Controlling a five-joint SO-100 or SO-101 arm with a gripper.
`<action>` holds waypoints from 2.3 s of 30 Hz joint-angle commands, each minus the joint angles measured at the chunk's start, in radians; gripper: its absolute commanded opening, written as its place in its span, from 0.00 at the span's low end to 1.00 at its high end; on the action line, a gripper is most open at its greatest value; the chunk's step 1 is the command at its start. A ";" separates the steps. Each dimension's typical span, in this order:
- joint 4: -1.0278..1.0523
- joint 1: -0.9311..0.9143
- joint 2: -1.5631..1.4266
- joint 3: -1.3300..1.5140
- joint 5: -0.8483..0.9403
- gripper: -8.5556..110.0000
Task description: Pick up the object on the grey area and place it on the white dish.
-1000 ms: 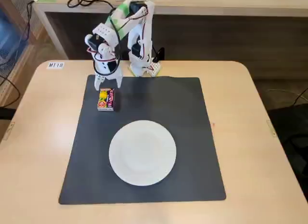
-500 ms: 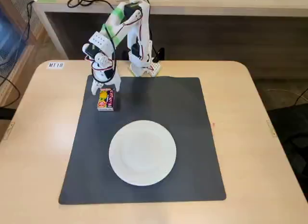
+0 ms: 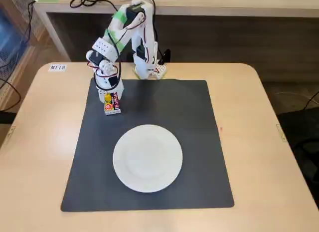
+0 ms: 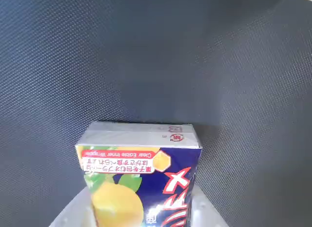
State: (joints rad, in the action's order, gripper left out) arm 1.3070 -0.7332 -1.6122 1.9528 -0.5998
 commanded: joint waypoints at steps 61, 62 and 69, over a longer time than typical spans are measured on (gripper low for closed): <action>-0.256 0.693 0.328 -0.638 0.721 0.38; -0.244 0.692 0.327 -0.650 0.726 0.39; -0.075 0.695 0.296 -0.807 0.747 0.32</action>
State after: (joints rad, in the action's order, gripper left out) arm 1.1812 -0.0383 -1.2609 1.2379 0.1411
